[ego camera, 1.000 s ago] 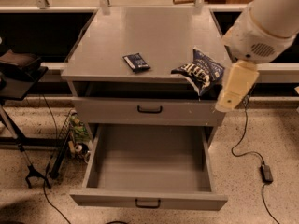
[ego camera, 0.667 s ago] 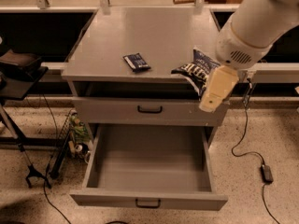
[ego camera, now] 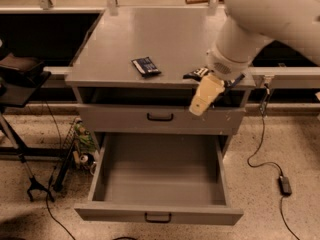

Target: Place blue chip bag into middle drawer

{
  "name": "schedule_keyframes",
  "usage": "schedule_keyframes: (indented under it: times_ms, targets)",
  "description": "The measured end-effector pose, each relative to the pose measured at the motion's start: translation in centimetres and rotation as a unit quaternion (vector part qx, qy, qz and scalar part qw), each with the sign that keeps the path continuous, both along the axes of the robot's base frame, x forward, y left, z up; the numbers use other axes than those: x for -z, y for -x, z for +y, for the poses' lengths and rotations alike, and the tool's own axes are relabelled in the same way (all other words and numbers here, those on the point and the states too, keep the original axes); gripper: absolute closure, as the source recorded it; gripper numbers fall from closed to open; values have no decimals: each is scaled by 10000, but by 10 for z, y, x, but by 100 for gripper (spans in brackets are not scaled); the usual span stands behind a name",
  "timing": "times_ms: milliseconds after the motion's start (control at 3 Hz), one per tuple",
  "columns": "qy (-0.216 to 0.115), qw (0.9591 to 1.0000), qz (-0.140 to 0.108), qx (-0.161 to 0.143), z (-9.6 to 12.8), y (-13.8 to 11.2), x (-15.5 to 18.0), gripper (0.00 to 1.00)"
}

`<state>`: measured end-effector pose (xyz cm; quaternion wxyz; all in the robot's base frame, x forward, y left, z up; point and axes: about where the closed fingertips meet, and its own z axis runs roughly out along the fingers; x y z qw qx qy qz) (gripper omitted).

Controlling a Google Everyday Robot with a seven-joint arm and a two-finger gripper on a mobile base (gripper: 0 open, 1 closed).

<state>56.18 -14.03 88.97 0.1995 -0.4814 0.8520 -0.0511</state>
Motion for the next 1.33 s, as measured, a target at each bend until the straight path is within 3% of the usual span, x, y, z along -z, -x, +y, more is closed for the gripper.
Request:
schedule_keyframes:
  times_ms: [333,667,1000,1333]
  targets:
    - [182,9974,46,692,-2,-34,18,0]
    - [412,9909,46,1278,1,-57,28,0]
    - [797,9803,53,1808,1,-77,38,0]
    - [1141,9706,121,2114,4,-93,47,0]
